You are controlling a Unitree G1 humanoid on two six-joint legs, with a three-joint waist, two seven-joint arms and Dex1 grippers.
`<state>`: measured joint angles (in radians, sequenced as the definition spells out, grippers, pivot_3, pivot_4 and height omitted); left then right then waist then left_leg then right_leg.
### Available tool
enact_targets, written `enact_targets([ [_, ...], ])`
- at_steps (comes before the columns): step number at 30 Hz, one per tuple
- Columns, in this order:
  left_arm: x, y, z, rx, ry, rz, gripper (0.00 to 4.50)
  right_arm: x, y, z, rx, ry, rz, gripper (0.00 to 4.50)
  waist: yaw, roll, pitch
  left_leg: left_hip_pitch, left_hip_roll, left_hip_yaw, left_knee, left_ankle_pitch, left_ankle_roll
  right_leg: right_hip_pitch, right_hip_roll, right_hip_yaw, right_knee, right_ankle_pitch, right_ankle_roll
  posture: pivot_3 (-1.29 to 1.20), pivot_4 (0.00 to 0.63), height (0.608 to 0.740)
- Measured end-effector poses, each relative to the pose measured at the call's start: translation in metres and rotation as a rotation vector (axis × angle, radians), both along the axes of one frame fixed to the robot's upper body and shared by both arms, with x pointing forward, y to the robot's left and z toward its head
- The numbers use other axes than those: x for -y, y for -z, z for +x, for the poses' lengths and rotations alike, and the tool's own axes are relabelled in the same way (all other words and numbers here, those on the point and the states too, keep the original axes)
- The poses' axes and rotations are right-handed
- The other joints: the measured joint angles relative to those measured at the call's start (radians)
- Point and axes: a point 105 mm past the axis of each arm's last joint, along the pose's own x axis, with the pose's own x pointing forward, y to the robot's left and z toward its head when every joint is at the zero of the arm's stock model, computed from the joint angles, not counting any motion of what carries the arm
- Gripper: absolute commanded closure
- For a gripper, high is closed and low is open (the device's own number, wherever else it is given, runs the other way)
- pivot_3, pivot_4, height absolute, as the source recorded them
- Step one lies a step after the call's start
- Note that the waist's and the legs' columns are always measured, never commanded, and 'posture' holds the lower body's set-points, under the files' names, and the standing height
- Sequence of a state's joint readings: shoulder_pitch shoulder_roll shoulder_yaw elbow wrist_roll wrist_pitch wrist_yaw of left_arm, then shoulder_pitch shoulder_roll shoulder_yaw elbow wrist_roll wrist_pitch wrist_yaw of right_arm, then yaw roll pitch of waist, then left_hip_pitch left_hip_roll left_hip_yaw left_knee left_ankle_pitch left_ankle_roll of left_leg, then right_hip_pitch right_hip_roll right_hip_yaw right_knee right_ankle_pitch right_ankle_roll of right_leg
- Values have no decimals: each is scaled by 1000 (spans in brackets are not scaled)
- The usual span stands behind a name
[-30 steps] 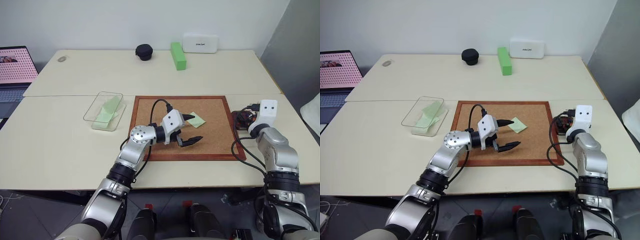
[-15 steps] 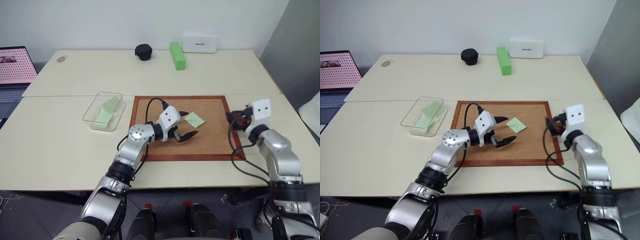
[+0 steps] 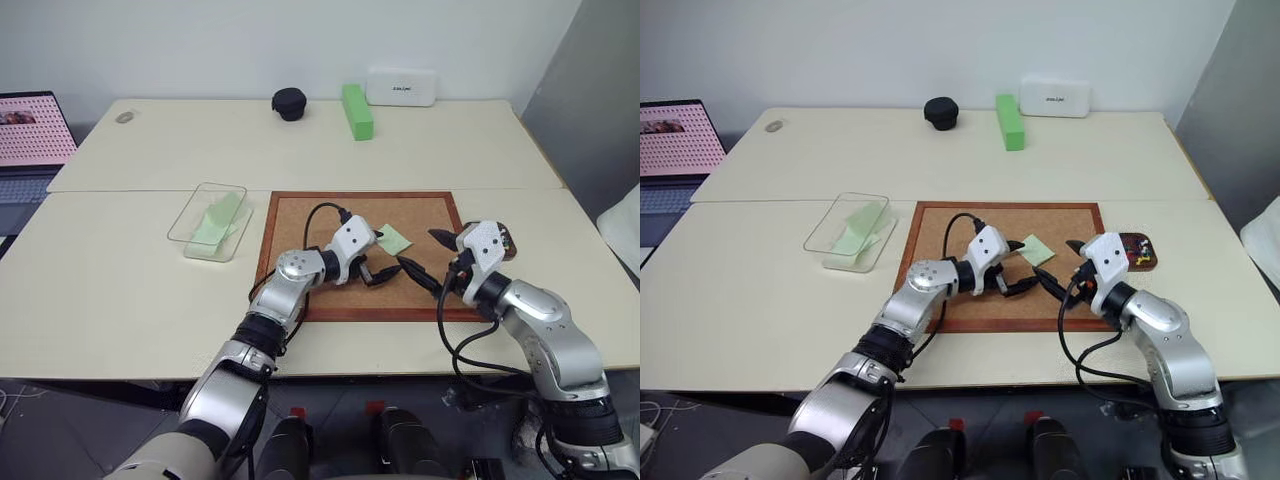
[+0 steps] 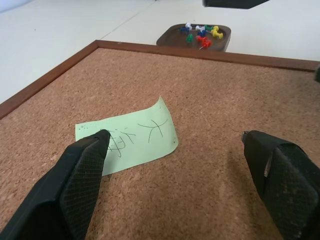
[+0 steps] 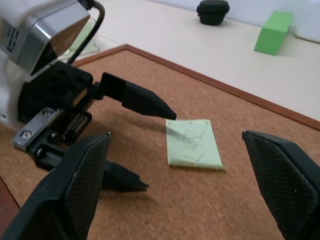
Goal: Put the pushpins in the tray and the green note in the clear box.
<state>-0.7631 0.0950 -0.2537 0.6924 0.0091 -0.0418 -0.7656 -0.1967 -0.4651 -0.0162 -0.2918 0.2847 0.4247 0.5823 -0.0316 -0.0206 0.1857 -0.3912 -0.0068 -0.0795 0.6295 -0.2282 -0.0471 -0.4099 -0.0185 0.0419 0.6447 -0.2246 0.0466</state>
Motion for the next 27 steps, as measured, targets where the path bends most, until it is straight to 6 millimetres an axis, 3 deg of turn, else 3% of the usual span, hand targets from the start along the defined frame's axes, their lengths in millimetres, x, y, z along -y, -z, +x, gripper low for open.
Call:
enact_targets([
  [10,33,4,9,37,-3,43,0,10,3,-1,-2,81,-26,30,2,0,0,-1,-1,0,0,0,0,0,0,0,-1,0,0,0,150,740],
  [13,38,5,8,34,6,44,432,17,4,-6,-5,97,-34,0,2,0,0,-2,-1,0,0,0,0,0,0,0,-1,0,1,0,150,740],
  [18,38,8,8,14,9,44,1562,28,2,-13,-17,111,-28,0,2,-1,0,-1,-1,0,1,0,0,0,-1,0,-1,0,1,0,150,740],
  [27,35,8,14,-25,-30,29,3358,29,-8,-12,9,129,-26,0,-2,-1,0,-1,-1,0,1,0,0,0,0,0,0,1,2,0,150,740],
])
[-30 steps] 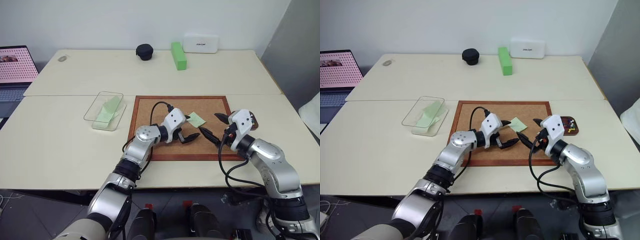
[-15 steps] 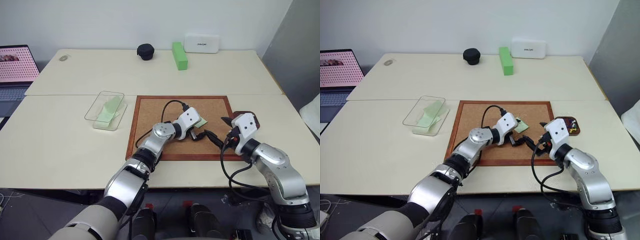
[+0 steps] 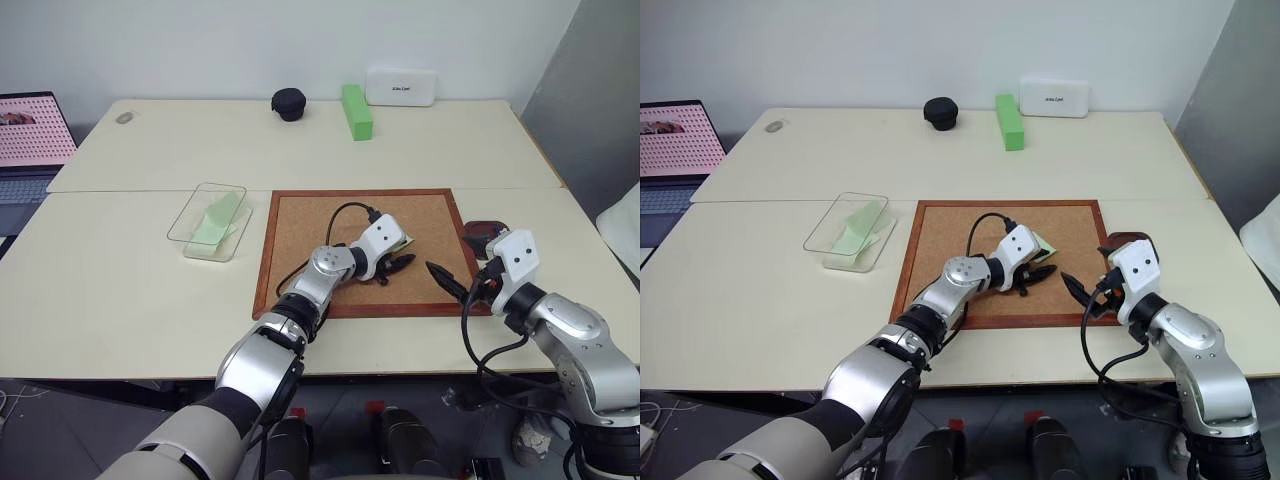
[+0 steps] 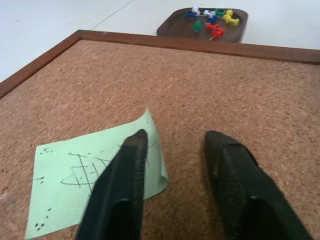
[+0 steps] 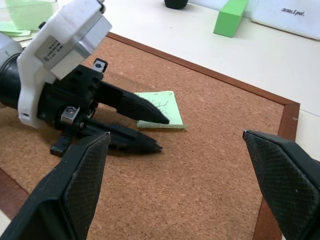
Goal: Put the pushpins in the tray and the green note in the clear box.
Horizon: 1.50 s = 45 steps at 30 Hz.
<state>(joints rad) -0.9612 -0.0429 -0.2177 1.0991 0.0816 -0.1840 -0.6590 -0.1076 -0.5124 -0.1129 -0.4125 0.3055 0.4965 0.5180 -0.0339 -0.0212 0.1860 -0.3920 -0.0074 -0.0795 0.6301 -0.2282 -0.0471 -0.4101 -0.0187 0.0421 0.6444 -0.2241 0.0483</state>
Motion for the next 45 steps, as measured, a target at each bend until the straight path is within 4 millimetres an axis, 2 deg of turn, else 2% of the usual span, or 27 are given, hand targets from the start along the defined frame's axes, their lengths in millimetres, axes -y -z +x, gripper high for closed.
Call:
enact_targets([
  [6,0,-1,4,-45,-43,-37,4448,-2,-3,1,5,-3,2,0,2,0,0,0,0,0,0,0,0,0,0,0,0,0,0,0,150,740],
  [15,-5,-5,7,-106,-74,-99,4489,-7,-2,2,6,-9,0,0,1,0,0,0,0,0,0,0,0,0,0,0,0,0,0,0,150,740],
  [20,-10,-27,3,-126,-14,-199,4489,-9,-5,3,12,-19,6,0,0,0,0,0,0,0,-1,0,0,0,0,0,0,0,0,0,150,740],
  [23,-20,-33,-3,-145,23,-231,4489,-14,-6,2,-1,-46,48,0,-3,0,0,0,1,0,-1,0,0,0,0,0,1,0,0,0,150,740],
  [29,-60,-47,-13,-194,26,-260,4489,-23,-11,-3,-17,-123,57,0,-4,0,0,1,1,-1,0,0,0,0,0,0,1,0,0,0,150,740],
  [35,-94,-70,-24,-96,-30,-233,4489,-42,-27,-11,3,-223,100,0,-3,0,0,0,1,-1,0,0,0,0,0,0,1,0,-1,0,150,740],
  [36,-108,-78,-27,-77,-82,-252,4489,-48,-33,-12,4,-254,124,0,-5,0,0,0,2,-1,0,0,0,-1,0,0,1,0,-1,0,150,740],
  [38,-119,-87,-28,-51,-127,-264,4489,-52,-39,-14,13,-281,135,0,-4,0,0,1,2,-1,0,0,0,0,0,0,1,0,-1,0,150,740],
  [42,-154,-121,-34,79,-336,-315,4489,-74,-62,-18,49,-400,179,0,-4,0,0,1,2,-1,0,0,0,0,0,0,1,0,-1,0,150,740],
  [45,-180,-126,-35,147,-522,-317,4489,-86,-72,-21,57,-471,200,0,2,0,0,1,1,-1,0,0,0,0,0,0,1,0,-1,0,150,740],
])
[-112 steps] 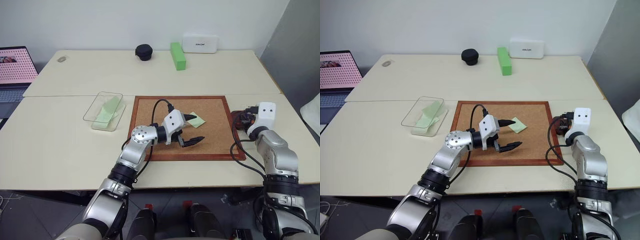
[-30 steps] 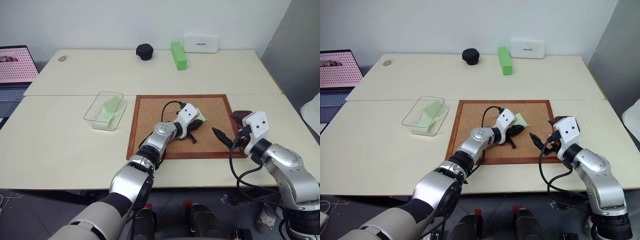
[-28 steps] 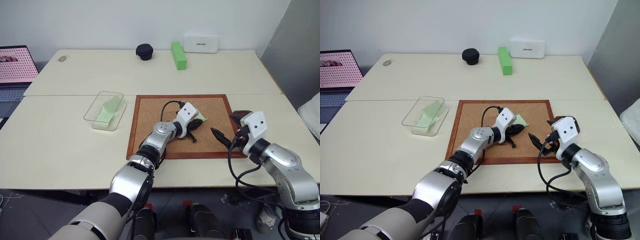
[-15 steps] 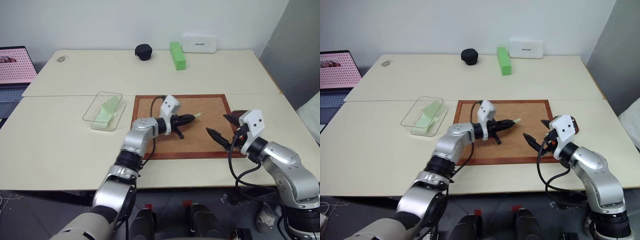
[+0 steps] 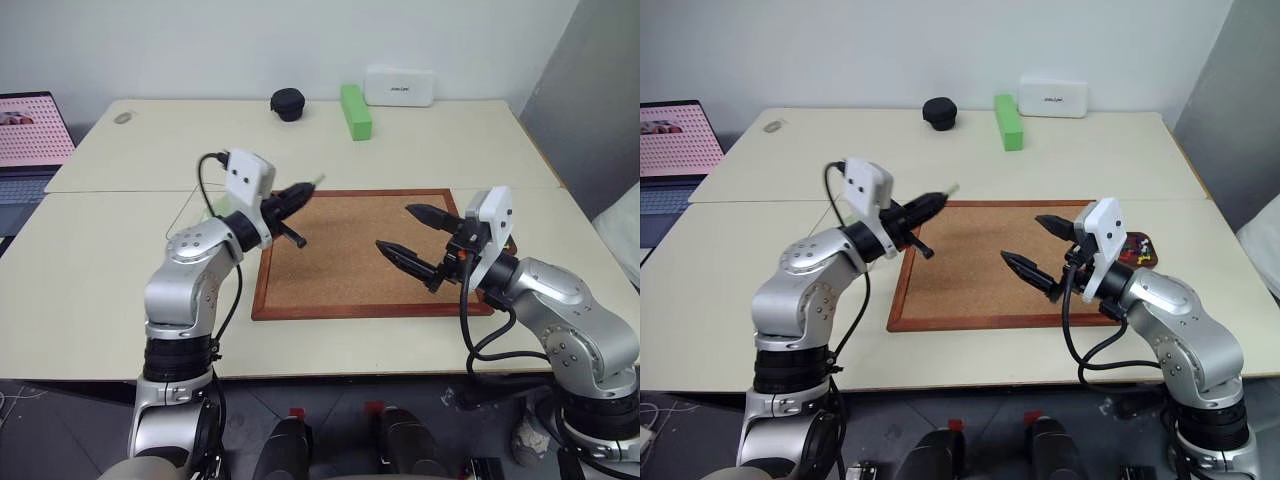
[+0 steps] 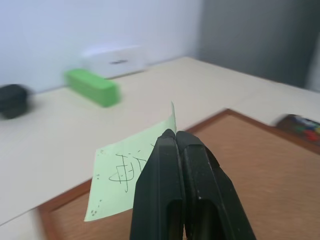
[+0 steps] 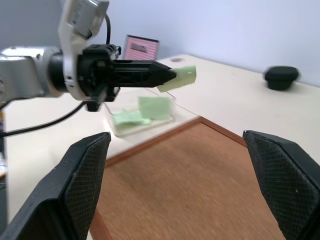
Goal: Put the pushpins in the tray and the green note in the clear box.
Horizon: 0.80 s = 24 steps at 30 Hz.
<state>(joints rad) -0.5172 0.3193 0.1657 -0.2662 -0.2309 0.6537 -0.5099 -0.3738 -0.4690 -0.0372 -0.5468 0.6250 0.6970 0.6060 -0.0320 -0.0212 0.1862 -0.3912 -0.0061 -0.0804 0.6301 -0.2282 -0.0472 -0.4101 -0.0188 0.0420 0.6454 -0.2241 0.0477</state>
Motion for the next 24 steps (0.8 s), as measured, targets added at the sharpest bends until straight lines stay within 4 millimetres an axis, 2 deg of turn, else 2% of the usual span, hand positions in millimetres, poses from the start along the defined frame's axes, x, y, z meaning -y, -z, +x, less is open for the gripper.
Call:
enact_targets([
  [4,-36,13,2,-15,-249,20,4489,-11,-2,0,-9,-61,6,0,1,0,0,0,0,0,0,0,0,0,0,0,0,0,0,0,150,740],
  [7,-59,16,3,-15,-399,-14,4489,-14,1,2,-31,-83,8,0,2,0,0,0,0,0,0,0,0,0,0,0,0,0,0,0,150,740],
  [16,-88,36,8,-93,-580,-59,4489,-23,-8,1,-16,-136,19,0,2,0,0,0,0,0,0,0,0,0,0,-1,0,0,0,0,150,740],
  [18,-94,45,12,-119,-609,-63,4100,-23,-8,1,-17,-135,17,0,2,0,0,0,0,0,0,0,0,0,0,-1,0,0,0,0,150,740],
  [19,-96,49,13,-128,-621,-63,4079,-23,-8,1,-17,-134,16,0,2,0,0,0,0,0,0,0,0,0,0,-1,0,0,0,0,150,740],
  [20,-98,52,15,-134,-629,-65,3782,-23,-8,1,-18,-132,14,0,2,0,0,0,0,0,0,0,0,0,0,-1,0,0,0,0,150,740],
  [23,-101,58,17,-143,-646,-69,3348,-21,-7,2,-23,-123,3,0,2,0,0,-1,0,0,0,0,0,0,0,-1,0,0,0,0,150,740],
  [24,-101,58,18,-139,-646,-69,3057,-20,-6,3,-26,-118,-1,0,2,0,0,-1,0,0,0,0,0,0,0,-1,0,0,0,0,150,740],
])
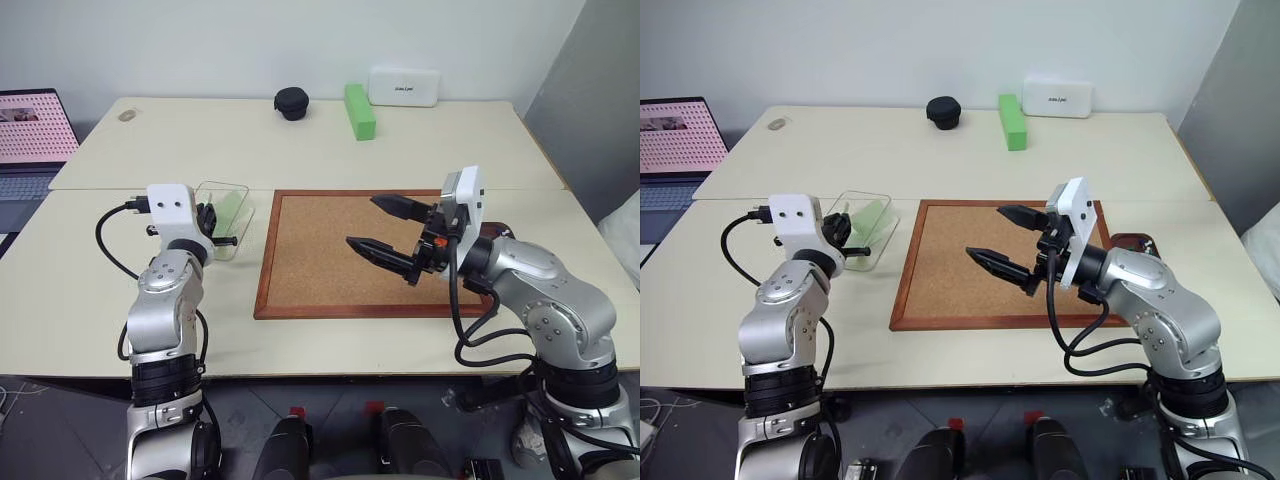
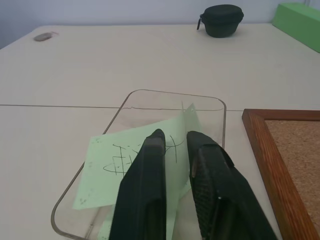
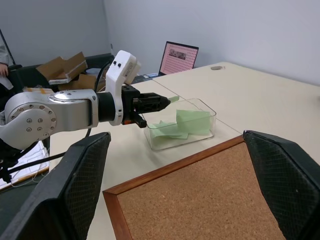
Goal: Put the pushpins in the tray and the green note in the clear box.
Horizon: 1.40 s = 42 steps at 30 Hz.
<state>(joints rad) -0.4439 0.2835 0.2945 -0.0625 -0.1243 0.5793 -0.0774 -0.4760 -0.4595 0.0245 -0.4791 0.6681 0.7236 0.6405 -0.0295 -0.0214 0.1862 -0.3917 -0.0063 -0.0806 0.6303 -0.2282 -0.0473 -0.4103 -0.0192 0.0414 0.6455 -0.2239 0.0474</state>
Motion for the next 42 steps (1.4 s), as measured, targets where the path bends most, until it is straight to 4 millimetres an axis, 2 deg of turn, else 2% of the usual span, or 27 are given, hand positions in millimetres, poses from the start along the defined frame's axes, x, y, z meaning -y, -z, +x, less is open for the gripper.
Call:
enact_targets([
  [6,1,-3,3,17,1,0,1858,3,5,0,-20,19,-9,0,0,0,0,0,0,0,0,0,0,0,0,0,0,0,0,0,150,740],
  [15,-1,-13,6,51,-18,6,55,2,2,-1,-4,31,-8,0,0,0,0,0,0,0,0,0,0,0,0,0,0,0,0,0,150,740],
  [24,-5,-12,5,49,-60,5,55,3,2,-1,-3,33,-9,0,0,0,0,0,0,0,0,0,0,0,0,0,0,0,0,0,150,740],
  [42,-4,12,5,-115,-50,-55,55,5,4,1,3,57,-18,0,0,0,0,0,0,0,0,0,0,0,0,0,0,0,0,0,150,740],
])
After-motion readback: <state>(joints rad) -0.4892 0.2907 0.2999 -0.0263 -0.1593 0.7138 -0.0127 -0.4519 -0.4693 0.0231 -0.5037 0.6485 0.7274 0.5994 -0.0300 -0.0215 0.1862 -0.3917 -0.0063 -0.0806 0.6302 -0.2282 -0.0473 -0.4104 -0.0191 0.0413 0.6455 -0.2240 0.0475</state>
